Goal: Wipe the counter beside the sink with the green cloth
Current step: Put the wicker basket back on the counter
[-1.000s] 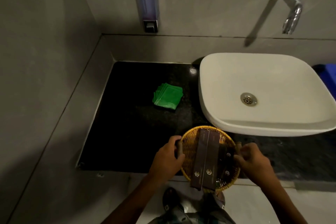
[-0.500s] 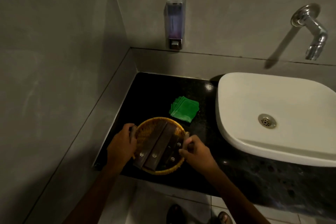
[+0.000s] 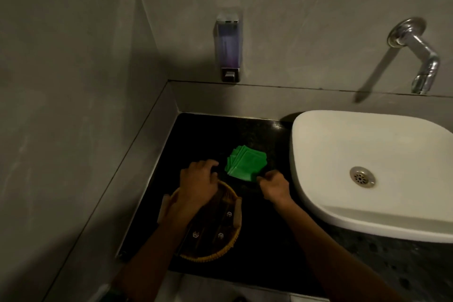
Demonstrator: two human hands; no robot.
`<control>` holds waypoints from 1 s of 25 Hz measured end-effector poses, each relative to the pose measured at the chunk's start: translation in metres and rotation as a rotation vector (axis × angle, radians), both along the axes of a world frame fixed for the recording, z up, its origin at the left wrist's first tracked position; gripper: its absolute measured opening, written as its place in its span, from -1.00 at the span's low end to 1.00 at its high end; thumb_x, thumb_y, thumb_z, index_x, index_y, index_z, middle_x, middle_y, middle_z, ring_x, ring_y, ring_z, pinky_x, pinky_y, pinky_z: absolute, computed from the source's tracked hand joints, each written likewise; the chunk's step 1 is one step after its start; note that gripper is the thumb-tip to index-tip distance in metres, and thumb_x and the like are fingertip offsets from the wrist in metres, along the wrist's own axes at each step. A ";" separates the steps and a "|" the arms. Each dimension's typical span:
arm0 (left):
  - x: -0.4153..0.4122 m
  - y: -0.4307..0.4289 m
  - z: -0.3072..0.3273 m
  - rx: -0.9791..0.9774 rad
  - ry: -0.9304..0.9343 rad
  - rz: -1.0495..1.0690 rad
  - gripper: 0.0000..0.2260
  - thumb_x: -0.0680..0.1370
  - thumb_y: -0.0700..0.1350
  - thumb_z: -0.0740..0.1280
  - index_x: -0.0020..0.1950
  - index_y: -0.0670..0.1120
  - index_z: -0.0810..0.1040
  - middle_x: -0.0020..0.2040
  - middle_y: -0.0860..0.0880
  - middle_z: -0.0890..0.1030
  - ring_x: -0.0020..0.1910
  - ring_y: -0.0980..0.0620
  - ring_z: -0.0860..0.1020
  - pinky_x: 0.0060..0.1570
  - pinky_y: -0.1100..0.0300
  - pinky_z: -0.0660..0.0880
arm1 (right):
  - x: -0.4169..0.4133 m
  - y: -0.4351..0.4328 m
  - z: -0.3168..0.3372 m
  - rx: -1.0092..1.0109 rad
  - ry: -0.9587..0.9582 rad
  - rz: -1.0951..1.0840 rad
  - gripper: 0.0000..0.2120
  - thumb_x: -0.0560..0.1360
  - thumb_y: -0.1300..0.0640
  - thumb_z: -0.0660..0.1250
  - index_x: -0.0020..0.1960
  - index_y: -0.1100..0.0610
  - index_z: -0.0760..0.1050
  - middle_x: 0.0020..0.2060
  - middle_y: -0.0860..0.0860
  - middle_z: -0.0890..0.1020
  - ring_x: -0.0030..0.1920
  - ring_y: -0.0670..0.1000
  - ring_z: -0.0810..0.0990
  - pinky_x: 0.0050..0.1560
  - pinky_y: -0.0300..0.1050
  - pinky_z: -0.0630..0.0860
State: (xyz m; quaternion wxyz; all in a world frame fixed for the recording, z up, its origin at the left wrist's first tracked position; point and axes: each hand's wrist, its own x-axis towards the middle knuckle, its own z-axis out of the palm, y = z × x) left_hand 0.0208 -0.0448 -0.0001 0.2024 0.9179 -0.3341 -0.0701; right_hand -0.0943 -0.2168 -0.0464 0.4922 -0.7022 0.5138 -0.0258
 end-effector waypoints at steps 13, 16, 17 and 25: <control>-0.034 -0.068 0.023 -0.396 0.644 0.408 -0.42 0.47 0.06 0.42 0.41 -0.07 0.32 0.24 -0.13 0.51 0.14 -0.09 0.55 0.02 0.08 0.53 | 0.008 -0.028 0.062 0.691 -0.495 -0.177 -0.60 0.20 0.19 0.33 0.04 0.22 0.56 0.02 0.24 0.65 0.05 0.25 0.62 0.05 0.10 0.61; -0.077 -0.122 0.055 -0.723 1.073 0.351 -0.50 0.42 -0.03 0.47 0.32 -0.05 0.44 0.10 -0.07 0.65 -0.04 -0.04 0.67 -0.21 0.10 0.62 | -0.062 -0.074 0.097 0.725 -0.729 -0.193 -0.62 0.17 0.22 0.28 -0.02 0.23 0.57 -0.06 0.24 0.65 -0.03 0.22 0.63 -0.18 0.01 0.65; -0.096 -0.143 0.062 -0.763 1.079 0.278 -0.52 0.41 -0.08 0.48 0.31 -0.04 0.45 0.07 -0.09 0.67 -0.05 -0.05 0.69 -0.21 0.09 0.64 | -0.089 -0.095 0.106 0.653 -0.745 -0.199 -0.70 0.20 0.23 0.29 -0.07 0.21 0.56 -0.09 0.22 0.65 -0.06 0.20 0.62 -0.23 -0.03 0.62; -0.302 -0.363 0.071 -0.455 0.568 -0.289 -0.51 0.42 -0.13 0.47 0.25 0.12 0.35 -0.02 0.07 0.58 -0.09 0.03 0.62 -0.17 0.25 0.57 | -0.330 -0.279 0.099 -0.204 -0.374 -0.385 -0.62 0.37 0.14 0.48 0.07 0.02 0.36 -0.27 -0.03 0.57 -0.30 -0.03 0.58 -0.30 -0.11 0.53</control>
